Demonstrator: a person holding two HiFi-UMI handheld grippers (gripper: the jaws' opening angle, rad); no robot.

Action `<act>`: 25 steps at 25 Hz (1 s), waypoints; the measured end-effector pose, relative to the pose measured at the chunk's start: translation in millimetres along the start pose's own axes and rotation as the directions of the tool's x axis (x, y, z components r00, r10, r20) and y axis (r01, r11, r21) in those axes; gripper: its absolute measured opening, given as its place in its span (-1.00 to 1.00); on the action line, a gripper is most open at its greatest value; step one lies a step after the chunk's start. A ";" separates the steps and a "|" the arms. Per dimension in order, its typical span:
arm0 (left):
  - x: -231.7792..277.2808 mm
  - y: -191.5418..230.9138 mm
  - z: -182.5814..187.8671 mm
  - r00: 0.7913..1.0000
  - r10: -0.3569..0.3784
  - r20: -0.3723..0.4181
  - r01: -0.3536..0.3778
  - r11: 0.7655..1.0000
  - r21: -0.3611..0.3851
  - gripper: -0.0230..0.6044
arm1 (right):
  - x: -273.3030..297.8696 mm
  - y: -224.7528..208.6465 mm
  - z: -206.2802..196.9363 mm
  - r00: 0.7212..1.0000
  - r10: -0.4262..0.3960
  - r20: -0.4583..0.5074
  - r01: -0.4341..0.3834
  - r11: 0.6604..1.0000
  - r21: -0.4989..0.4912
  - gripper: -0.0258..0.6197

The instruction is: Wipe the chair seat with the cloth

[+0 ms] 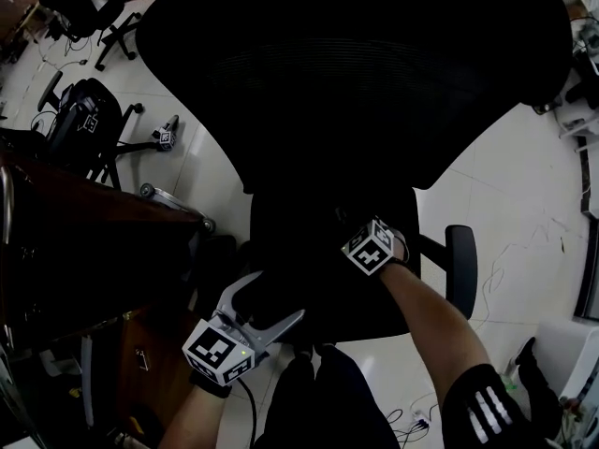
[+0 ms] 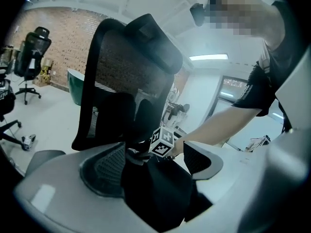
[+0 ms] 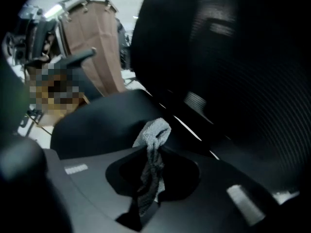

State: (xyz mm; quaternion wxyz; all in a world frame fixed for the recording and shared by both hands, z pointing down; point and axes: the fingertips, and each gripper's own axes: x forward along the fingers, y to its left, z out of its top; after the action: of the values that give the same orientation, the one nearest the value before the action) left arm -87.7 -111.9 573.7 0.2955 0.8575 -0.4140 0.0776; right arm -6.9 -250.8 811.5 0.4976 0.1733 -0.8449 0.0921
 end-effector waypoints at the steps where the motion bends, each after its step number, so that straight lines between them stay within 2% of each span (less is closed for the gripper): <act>1: -5.1 1.6 -0.6 1.000 0.010 0.000 -0.010 1.000 -0.003 0.35 | 5.5 20.0 16.3 0.999 0.027 0.020 -0.027 1.000 -0.008 -0.77; 6: -24.6 6.3 -9.2 0.999 0.040 -0.002 -0.040 0.999 -0.010 0.35 | 37.5 112.6 76.6 0.985 0.154 0.072 -0.151 0.988 -0.042 -0.77; 9: -30.5 5.1 -16.0 0.999 0.042 -0.002 -0.042 0.999 -0.017 0.35 | 55.5 146.4 87.3 0.980 0.190 0.055 -0.184 0.978 -0.098 -0.77; 11: -32.7 2.9 -21.1 0.999 0.039 -0.003 -0.039 0.999 -0.021 0.35 | 65.3 153.9 82.9 0.982 0.187 0.030 -0.182 0.976 -0.117 -0.77; 16: -31.3 -1.6 -32.5 1.000 0.026 -0.009 -0.027 0.999 -0.031 0.35 | 75.6 135.9 43.7 0.990 0.134 -0.046 -0.139 0.981 -0.135 -0.77; 25: -12.4 -26.9 -34.6 0.999 -0.044 -0.020 0.043 0.999 -0.025 0.35 | 21.8 39.4 -79.8 0.985 -0.006 -0.173 0.001 1.000 -0.031 -0.77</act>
State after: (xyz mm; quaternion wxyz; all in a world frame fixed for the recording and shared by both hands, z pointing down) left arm -71.6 -70.9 585.3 0.3121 0.8617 -0.3931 0.0750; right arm 32.8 -192.6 870.1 0.5721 0.1583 -0.7994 0.0929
